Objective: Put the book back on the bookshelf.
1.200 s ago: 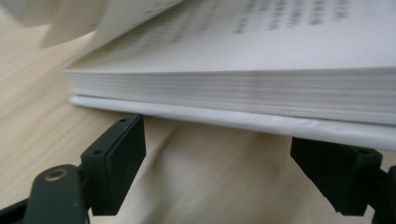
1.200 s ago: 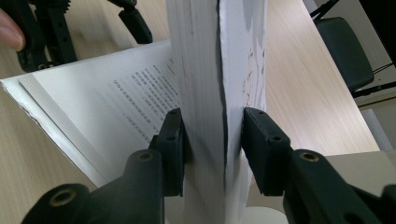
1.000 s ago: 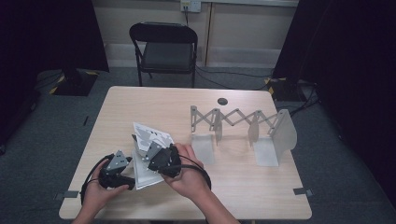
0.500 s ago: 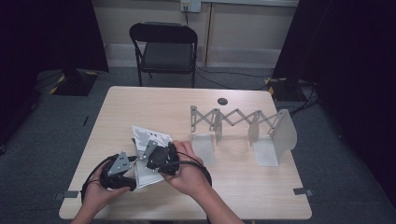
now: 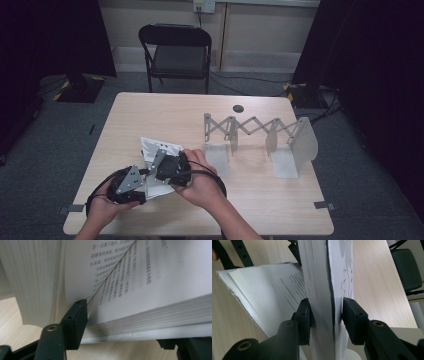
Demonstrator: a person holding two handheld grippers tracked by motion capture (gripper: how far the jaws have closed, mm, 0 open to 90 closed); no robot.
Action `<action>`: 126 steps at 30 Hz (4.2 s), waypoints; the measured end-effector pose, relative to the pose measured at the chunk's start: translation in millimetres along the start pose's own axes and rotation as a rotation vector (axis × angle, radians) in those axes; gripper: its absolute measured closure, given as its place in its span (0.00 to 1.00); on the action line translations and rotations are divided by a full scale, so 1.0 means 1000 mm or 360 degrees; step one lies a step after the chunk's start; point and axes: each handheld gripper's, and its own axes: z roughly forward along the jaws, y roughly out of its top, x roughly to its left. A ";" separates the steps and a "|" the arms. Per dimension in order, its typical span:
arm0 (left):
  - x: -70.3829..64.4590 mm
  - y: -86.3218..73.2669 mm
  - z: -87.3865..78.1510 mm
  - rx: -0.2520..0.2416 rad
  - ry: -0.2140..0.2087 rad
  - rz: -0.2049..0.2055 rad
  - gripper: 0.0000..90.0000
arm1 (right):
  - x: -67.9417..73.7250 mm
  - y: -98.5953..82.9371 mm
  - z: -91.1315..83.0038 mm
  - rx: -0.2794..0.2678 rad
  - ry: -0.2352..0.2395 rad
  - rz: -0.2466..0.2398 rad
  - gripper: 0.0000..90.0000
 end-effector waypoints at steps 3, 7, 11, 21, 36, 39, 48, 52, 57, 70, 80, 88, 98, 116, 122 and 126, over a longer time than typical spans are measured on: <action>0.000 0.003 -0.003 0.0001 0.0029 0.0037 0.48 | 0.000 0.001 0.000 0.0002 0.0018 -0.0029 0.66; -0.001 0.011 -0.008 0.0017 0.0064 0.0106 0.59 | -0.004 -0.002 -0.003 -0.0081 0.0107 -0.0009 0.58; 0.001 0.017 -0.010 0.0047 0.0067 0.0045 0.61 | -0.013 -0.008 -0.010 -0.0270 0.0294 0.0240 0.36; 0.010 0.026 -0.021 0.0096 -0.0011 -0.0060 0.65 | -0.019 -0.071 -0.033 -0.0474 0.0262 0.0565 0.20; 0.020 0.030 -0.032 0.0113 -0.0069 -0.0151 0.70 | 0.009 -0.116 0.025 -0.0340 0.0395 0.0694 0.16; 0.020 0.032 -0.034 0.0138 -0.0075 -0.0135 0.71 | 0.013 -0.123 0.035 -0.0327 0.0426 0.0726 0.16; 0.024 0.036 -0.036 0.0165 -0.0094 -0.0137 0.73 | 0.024 -0.143 0.060 -0.0263 0.0435 0.0793 0.16; 0.024 0.038 -0.036 0.0182 -0.0094 -0.0125 0.74 | 0.028 -0.149 0.069 -0.0210 0.0438 0.0804 0.16; 0.026 0.042 -0.037 0.0213 -0.0087 -0.0105 0.76 | 0.032 -0.153 0.076 -0.0187 0.0399 0.0772 0.17; 0.031 0.049 -0.043 0.0291 -0.0091 -0.0099 0.82 | 0.037 -0.158 0.081 -0.0236 0.0326 0.0726 0.14; 0.034 0.049 -0.046 0.0289 -0.0127 -0.0114 0.84 | 0.039 -0.164 0.083 -0.0334 0.0300 0.0744 0.14; 0.037 0.052 -0.047 0.0319 -0.0160 -0.0148 0.85 | 0.040 -0.166 0.085 -0.0375 0.0273 0.0767 0.14; 0.042 0.053 -0.046 0.0349 -0.0167 -0.0212 0.85 | 0.040 -0.166 0.085 -0.0376 0.0273 0.0767 0.14; 0.043 0.052 -0.051 0.0364 -0.0252 -0.0219 0.85 | 0.040 -0.166 0.085 -0.0376 0.0274 0.0768 0.14; 0.040 0.051 -0.055 0.0366 -0.0300 -0.0197 0.85 | 0.040 -0.166 0.085 -0.0376 0.0274 0.0768 0.14; 0.038 0.050 -0.058 0.0368 -0.0336 -0.0208 0.85 | 0.040 -0.166 0.085 -0.0375 0.0274 0.0768 0.14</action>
